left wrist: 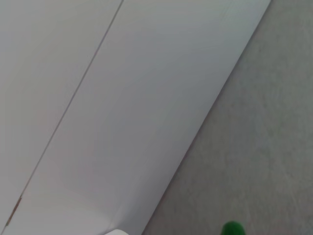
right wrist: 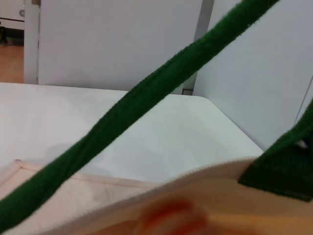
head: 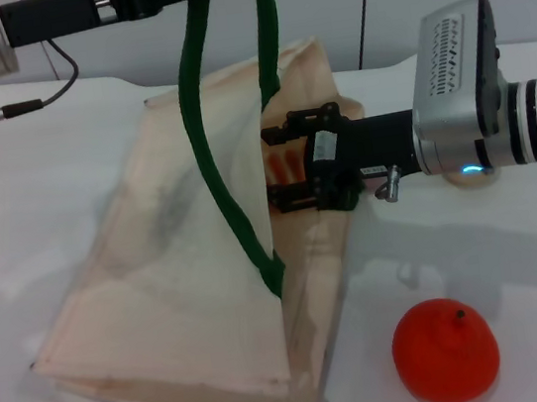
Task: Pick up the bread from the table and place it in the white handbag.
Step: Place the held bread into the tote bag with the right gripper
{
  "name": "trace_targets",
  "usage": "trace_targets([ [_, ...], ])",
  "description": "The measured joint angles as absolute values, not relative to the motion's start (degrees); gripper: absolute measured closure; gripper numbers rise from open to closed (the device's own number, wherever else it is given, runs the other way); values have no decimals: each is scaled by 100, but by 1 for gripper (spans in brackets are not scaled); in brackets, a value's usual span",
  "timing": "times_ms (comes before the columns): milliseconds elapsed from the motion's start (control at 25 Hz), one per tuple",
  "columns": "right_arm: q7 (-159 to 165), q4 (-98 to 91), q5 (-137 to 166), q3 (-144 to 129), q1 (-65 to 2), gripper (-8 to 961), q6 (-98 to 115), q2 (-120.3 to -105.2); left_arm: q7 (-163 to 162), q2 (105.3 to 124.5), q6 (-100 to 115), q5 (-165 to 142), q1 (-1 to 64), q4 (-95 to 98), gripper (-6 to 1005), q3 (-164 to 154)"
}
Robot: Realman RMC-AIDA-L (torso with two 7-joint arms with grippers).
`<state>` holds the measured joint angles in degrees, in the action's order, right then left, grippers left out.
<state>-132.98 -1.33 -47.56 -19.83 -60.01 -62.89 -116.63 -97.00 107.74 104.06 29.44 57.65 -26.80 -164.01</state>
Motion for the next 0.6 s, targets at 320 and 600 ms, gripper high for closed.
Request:
trace_targets([
  [320, -13294, -141, -4754, -1945, -5893, 145, -6277, -11659, -9686, 10774, 10402, 2944, 5735, -2681, 785, -16401],
  [600, -13219, -454, -4754, -1458, -5252, 60, -6420, -11610, -9692, 10766, 10356, 2966, 5639, -2688, 766, -16401],
])
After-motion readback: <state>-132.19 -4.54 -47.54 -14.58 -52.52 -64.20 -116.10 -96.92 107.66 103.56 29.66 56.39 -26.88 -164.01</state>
